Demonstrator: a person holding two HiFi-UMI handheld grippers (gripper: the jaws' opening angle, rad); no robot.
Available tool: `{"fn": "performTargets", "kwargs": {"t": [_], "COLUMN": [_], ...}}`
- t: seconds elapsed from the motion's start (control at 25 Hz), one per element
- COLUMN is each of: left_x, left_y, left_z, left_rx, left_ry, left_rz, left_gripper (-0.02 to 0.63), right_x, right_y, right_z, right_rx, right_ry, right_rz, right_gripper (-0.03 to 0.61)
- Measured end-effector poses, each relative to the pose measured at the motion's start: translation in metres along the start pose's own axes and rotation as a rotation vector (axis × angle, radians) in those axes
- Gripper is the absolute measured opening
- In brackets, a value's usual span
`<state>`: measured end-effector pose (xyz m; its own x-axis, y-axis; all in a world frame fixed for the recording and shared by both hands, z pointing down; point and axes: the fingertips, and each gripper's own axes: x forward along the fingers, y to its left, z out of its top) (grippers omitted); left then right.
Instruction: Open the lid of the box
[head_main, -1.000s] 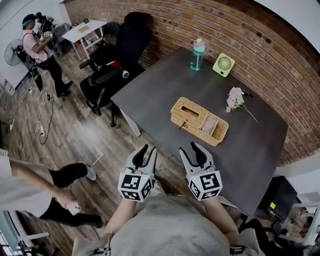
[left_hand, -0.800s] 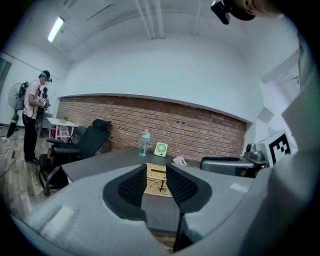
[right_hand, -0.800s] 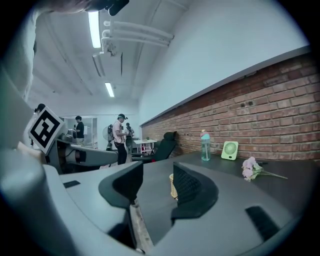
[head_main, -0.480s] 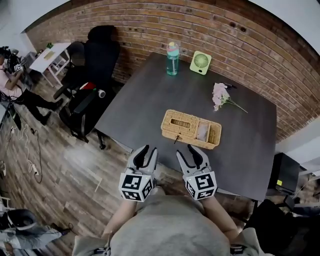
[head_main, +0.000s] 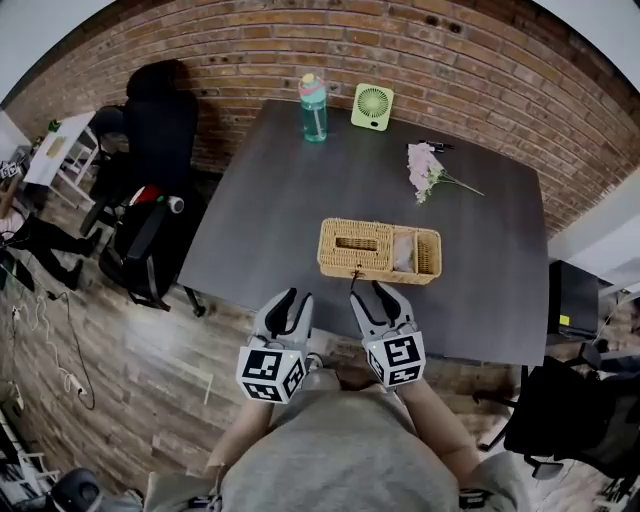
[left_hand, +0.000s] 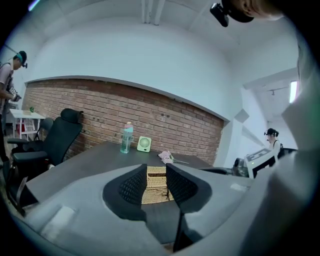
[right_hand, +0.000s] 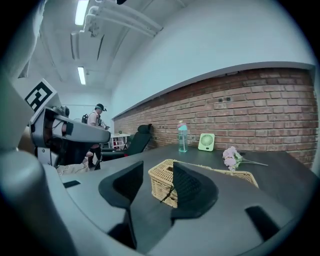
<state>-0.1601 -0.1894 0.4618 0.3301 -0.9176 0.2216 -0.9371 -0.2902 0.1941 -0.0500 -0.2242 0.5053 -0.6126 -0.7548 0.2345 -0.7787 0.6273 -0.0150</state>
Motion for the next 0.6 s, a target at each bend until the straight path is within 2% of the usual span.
{"fn": "performTargets", "kwargs": {"t": [0.28, 0.6], "left_x": [0.009, 0.014], "left_y": [0.012, 0.027], "left_z": [-0.007, -0.018], "left_rx": [0.011, 0.018], "left_ry": [0.039, 0.080], "left_rz": [-0.079, -0.123], "left_gripper": [0.117, 0.115], "right_x": [0.022, 0.046], "right_y": [-0.007, -0.018], "right_z": [-0.032, -0.062], "right_rx": [0.060, 0.109], "right_ry": [0.061, 0.105], "right_rz": [-0.094, -0.160], "right_gripper": [0.183, 0.173]}}
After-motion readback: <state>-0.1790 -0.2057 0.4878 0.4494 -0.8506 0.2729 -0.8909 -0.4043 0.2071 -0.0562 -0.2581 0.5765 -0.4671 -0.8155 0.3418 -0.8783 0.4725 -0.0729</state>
